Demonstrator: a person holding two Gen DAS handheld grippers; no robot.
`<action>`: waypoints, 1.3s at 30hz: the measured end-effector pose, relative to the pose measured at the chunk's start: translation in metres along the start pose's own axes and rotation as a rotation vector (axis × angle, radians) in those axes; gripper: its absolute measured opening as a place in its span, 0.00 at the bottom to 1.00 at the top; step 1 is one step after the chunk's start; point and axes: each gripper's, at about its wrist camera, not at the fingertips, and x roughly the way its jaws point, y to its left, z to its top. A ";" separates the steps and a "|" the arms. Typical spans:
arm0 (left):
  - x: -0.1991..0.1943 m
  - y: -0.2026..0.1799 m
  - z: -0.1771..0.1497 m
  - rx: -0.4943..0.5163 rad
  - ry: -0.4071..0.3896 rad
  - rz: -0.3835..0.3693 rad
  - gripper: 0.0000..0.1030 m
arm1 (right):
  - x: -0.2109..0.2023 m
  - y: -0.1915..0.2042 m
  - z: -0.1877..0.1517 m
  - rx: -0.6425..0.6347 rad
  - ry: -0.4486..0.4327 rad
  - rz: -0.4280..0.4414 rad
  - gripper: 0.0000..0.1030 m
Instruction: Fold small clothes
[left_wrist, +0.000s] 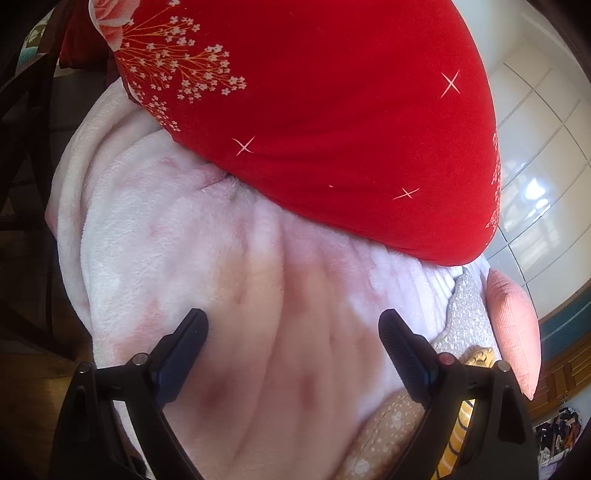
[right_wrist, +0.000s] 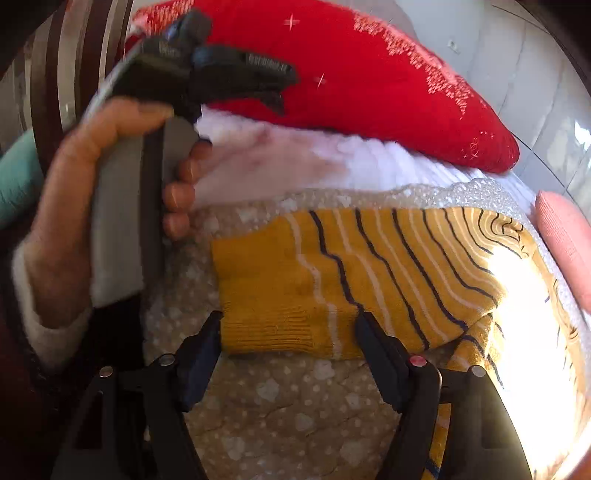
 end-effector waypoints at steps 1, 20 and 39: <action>0.001 -0.001 -0.001 0.000 0.000 0.001 0.90 | -0.003 -0.005 0.004 0.031 0.000 0.009 0.43; -0.009 -0.088 -0.050 0.231 0.021 -0.177 0.90 | -0.234 -0.292 0.002 0.873 -0.379 -0.300 0.12; -0.015 -0.136 -0.122 0.475 0.125 -0.213 0.90 | -0.211 -0.305 -0.309 1.349 -0.218 -0.378 0.59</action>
